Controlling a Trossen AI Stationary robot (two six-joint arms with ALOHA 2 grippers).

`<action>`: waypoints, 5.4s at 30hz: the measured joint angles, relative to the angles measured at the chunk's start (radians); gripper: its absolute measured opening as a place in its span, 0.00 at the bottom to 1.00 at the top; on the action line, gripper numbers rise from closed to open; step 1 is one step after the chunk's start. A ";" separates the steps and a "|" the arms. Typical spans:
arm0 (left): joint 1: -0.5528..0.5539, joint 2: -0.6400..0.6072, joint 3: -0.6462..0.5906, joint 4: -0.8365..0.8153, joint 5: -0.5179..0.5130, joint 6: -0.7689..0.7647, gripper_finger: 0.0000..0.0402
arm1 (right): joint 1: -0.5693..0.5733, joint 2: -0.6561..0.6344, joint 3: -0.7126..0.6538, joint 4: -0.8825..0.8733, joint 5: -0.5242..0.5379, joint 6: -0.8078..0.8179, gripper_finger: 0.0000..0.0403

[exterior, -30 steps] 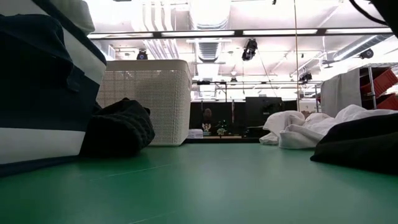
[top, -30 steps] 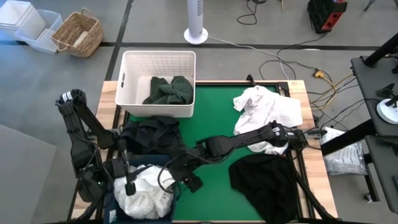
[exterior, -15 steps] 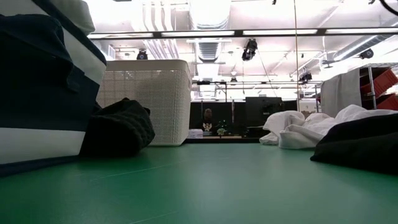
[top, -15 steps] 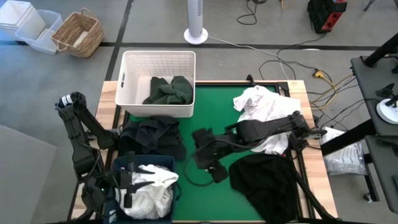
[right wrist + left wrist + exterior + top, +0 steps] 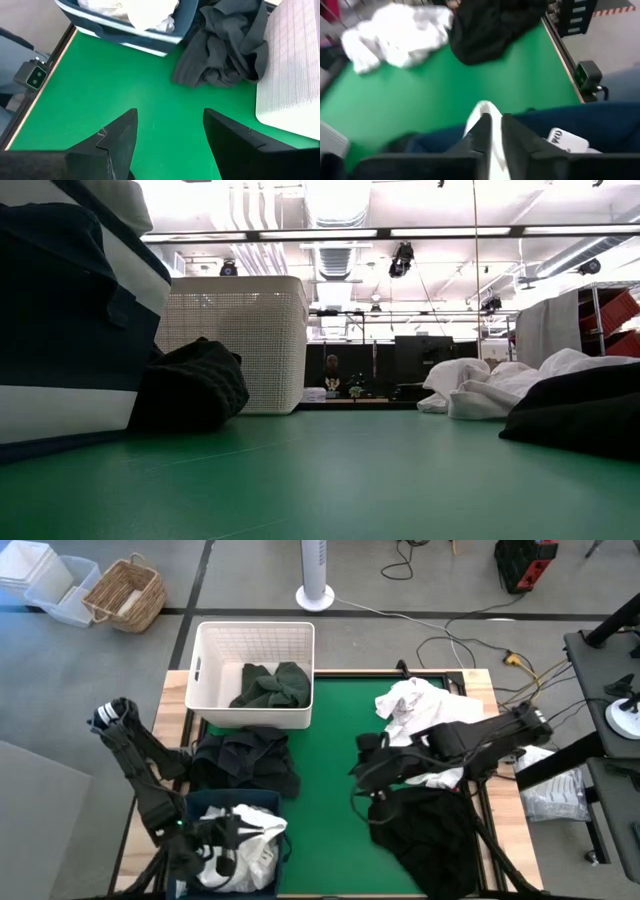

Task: Sort clothes
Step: Put the white shorts into the blue bin, then put the black shorts into the white bin

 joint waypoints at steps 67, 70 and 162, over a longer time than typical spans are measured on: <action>0.034 0.082 0.304 -0.374 0.244 -0.324 0.29 | -0.003 -0.238 -0.411 0.042 0.053 0.213 0.36; 0.036 0.082 0.309 -0.397 0.108 -0.241 0.29 | -0.003 -0.238 -0.414 0.030 0.053 0.213 0.34; 0.503 -0.222 0.000 -0.121 0.067 0.538 0.29 | -0.142 -0.437 -0.841 0.623 0.302 0.107 0.44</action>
